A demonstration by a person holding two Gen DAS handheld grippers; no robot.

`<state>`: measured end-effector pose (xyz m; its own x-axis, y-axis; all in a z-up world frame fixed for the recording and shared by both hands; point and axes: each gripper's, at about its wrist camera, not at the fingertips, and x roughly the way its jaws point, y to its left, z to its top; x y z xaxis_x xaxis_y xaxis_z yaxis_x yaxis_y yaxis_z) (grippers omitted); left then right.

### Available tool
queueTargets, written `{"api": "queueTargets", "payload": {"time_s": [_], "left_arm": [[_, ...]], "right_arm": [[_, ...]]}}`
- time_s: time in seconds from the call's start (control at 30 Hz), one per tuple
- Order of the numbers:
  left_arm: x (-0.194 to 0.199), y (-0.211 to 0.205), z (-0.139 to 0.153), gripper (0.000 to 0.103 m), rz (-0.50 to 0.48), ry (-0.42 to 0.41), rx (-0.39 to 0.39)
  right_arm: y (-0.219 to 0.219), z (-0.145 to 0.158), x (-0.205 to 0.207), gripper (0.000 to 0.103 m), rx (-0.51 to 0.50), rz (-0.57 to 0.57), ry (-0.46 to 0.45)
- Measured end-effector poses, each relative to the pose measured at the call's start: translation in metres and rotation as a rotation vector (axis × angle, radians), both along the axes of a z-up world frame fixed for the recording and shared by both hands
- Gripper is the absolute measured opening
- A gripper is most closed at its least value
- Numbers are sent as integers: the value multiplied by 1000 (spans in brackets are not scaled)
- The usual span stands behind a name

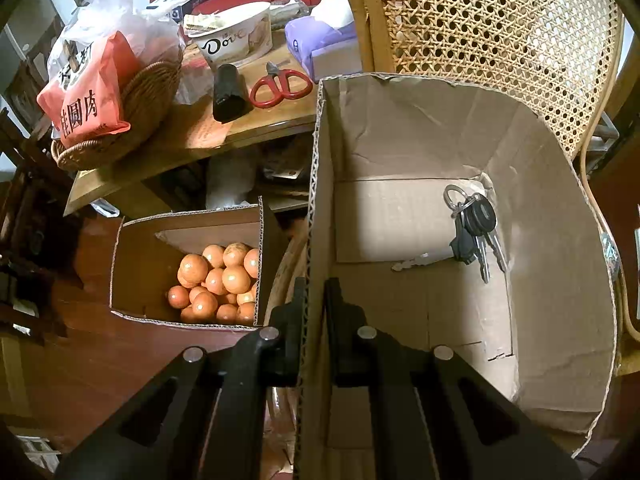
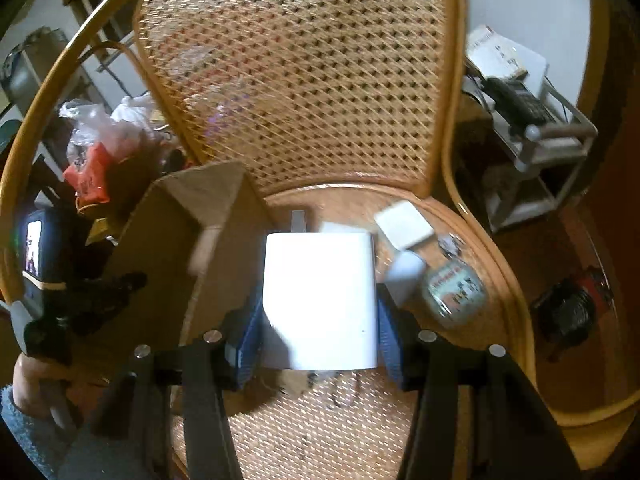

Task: Organize rigid objects
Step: 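Grasp the white charger cube with the right gripper and lift, then lower the white charger cube into the box beside the keys and open the right gripper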

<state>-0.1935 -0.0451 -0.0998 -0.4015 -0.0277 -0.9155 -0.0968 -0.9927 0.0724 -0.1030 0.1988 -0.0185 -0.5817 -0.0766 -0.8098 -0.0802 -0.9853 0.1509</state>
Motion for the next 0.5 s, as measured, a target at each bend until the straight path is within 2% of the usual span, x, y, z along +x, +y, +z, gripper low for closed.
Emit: {"api": "queueTargets", "payload": {"time_s": [0.2, 0.5], "left_arm": [[0, -1, 0, 7, -2, 1, -2], [1, -2, 1, 7, -6, 3, -6]], "right_arm": [[-22, 9, -10, 55, -37, 40, 42], [-67, 20, -29, 55, -23, 136, 134]]}}
